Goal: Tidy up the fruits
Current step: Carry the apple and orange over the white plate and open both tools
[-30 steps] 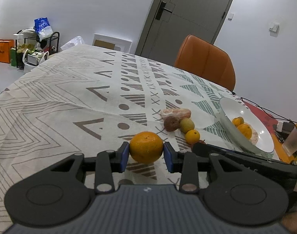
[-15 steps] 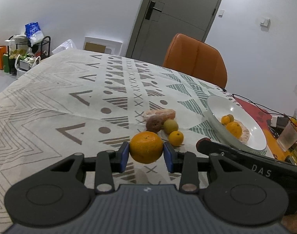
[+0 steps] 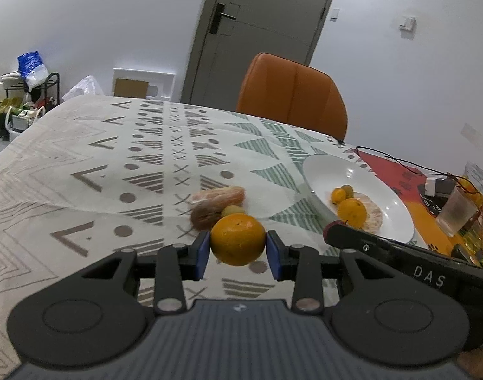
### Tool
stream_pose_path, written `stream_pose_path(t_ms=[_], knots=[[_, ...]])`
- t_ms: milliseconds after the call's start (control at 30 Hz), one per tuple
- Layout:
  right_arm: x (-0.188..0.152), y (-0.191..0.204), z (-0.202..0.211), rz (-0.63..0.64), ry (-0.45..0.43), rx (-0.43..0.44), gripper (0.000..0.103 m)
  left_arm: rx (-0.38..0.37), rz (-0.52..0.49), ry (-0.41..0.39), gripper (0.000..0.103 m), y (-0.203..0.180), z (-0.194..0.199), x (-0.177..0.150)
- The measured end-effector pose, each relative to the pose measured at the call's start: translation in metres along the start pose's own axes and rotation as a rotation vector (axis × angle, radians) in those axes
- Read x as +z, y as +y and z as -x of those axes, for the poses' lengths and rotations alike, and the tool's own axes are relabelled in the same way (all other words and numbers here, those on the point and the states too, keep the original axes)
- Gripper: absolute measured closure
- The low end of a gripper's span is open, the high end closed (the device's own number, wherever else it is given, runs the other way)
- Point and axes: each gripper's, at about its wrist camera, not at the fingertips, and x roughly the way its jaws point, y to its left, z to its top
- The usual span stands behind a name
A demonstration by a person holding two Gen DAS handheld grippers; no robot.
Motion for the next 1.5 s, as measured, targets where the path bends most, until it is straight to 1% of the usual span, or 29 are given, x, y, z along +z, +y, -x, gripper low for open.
stream_pose_path(t_ms=[567,733,1067,1400,1467,1500], knots=[[0.012,-0.037,0.024,-0.007,-0.073,-0.118,0.081,-0.063,-0.08,-0.002,0.067,-0.042,-0.018,0.012],[0.014,-0.051,0.029,-0.025,-0.091,-0.141,0.081,-0.083,-0.107,0.001,0.067,-0.056,-0.026,0.017],[0.014,-0.08,0.036,-0.078,-0.1,-0.193,0.081,-0.11,-0.148,0.017,0.067,-0.081,-0.048,0.021],[0.019,-0.1,0.033,-0.094,-0.113,-0.243,0.081,-0.114,-0.165,0.034,0.067,-0.091,-0.068,0.027],[0.02,-0.103,0.031,-0.097,-0.112,-0.258,0.079,-0.112,-0.164,0.038,0.067,-0.093,-0.073,0.028],[0.021,-0.105,0.031,-0.1,-0.115,-0.273,0.075,-0.112,-0.165,0.04,0.066,-0.093,-0.075,0.029]])
